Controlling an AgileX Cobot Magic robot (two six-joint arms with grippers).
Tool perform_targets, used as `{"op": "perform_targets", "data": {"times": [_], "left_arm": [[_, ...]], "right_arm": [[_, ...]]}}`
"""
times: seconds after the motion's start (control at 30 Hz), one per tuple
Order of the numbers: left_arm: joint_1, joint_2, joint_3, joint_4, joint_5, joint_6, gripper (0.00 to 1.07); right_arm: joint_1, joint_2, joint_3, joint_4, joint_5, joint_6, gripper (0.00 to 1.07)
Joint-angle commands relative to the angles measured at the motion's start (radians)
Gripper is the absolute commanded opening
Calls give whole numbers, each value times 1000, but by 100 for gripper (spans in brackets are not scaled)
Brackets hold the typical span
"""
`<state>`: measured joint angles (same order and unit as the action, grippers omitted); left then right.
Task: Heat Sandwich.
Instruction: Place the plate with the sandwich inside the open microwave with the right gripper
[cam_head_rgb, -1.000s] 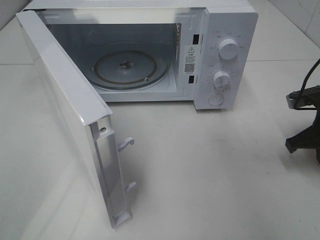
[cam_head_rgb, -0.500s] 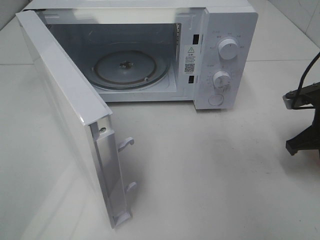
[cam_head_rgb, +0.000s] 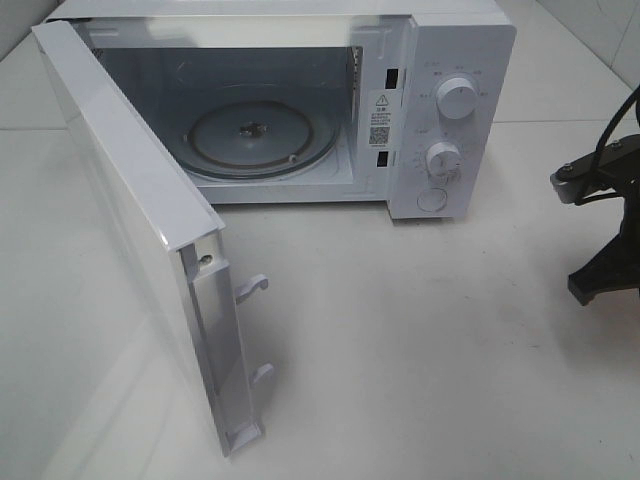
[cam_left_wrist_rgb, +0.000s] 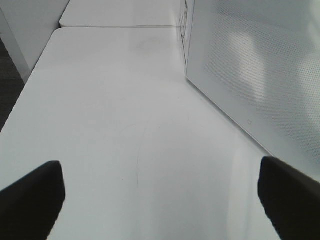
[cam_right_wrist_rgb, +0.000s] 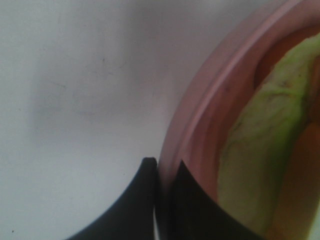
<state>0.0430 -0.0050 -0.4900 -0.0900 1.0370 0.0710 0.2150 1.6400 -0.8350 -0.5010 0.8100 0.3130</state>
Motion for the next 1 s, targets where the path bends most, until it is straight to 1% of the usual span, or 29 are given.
{"op": "perform_targets", "data": {"times": [0.03, 0.23, 0.43, 0.5, 0.6, 0.7, 0.73, 0.77, 0.87, 0.97, 1.0], "left_arm": [[3, -19, -3, 0, -9, -6, 101], [3, -19, -3, 0, -9, -6, 101], [3, -19, -3, 0, -9, -6, 101], [3, -19, -3, 0, -9, -6, 101], [3, -19, -3, 0, -9, -6, 101], [3, -19, -3, 0, -9, -6, 101], [3, -19, -3, 0, -9, -6, 101], [3, -19, -3, 0, -9, -6, 101], [3, -19, -3, 0, -9, -6, 101], [3, -19, -3, 0, -9, -6, 101], [3, -19, -3, 0, -9, -6, 101]], "right_arm": [[25, -41, 20, -25, 37, 7, 0], [76, -79, 58, -17, 51, 7, 0], [127, -101, 66, -18, 78, 7, 1], [162, -119, 66, -19, 95, 7, 1], [183, -129, 66, -18, 110, 7, 1], [233, -145, 66, -18, 125, 7, 1], [233, -145, 66, -18, 125, 7, 1], [260, -150, 66, -19, 129, 7, 1], [287, -152, 66, -21, 138, 7, 1], [341, -159, 66, -21, 151, 7, 1], [341, -159, 66, -21, 151, 7, 1]]}}
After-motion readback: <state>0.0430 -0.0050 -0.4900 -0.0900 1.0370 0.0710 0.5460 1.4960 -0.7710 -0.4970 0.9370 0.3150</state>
